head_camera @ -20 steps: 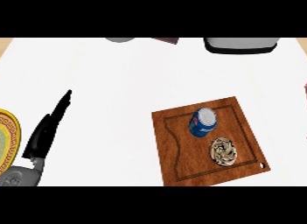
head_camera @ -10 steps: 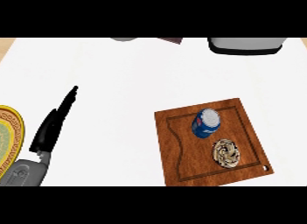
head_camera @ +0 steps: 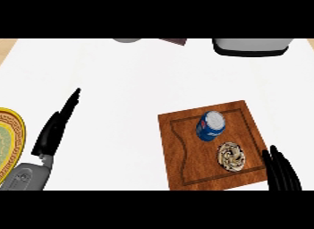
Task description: Pick the can from the cutting board and place it in the cardboard box
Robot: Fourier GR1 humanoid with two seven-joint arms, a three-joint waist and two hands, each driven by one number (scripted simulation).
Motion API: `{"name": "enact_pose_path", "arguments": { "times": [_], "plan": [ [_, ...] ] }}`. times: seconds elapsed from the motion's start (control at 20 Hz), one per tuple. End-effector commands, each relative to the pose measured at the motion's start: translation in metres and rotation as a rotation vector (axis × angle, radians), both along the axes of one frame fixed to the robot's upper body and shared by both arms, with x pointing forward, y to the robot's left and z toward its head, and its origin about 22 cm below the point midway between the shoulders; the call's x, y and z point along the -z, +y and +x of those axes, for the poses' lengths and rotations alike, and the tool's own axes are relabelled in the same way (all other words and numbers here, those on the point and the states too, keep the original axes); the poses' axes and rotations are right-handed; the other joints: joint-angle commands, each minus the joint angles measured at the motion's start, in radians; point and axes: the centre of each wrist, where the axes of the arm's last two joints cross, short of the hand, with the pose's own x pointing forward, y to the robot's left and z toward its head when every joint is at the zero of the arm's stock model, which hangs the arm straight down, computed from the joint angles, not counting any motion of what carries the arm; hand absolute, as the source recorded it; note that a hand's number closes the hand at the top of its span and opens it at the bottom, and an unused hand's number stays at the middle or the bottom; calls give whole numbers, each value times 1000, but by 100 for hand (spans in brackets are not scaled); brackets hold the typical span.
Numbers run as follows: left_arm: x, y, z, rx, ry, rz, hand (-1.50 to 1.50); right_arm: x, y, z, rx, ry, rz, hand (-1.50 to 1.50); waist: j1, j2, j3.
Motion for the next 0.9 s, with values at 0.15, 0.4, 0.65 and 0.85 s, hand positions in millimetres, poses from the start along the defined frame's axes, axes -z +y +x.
{"name": "enact_pose_path", "arguments": {
  "times": [0.15,0.4,0.65,0.85],
  "plan": [
    [10,11,-2,-1,-6,3,0,9,16,36,20,15,-38,-150,-7,-3,1],
    [-18,14,14,-15,-15,1,0,14,16,57,0,-82,-64,-150,-8,-3,1],
    [11,15,-8,4,8,2,0,20,3,68,3,2,-72,-150,-6,-3,1],
    [-4,15,-8,-18,-9,18,0,19,46,72,-11,22,-100,-150,-4,-4,1]
  ]
}}
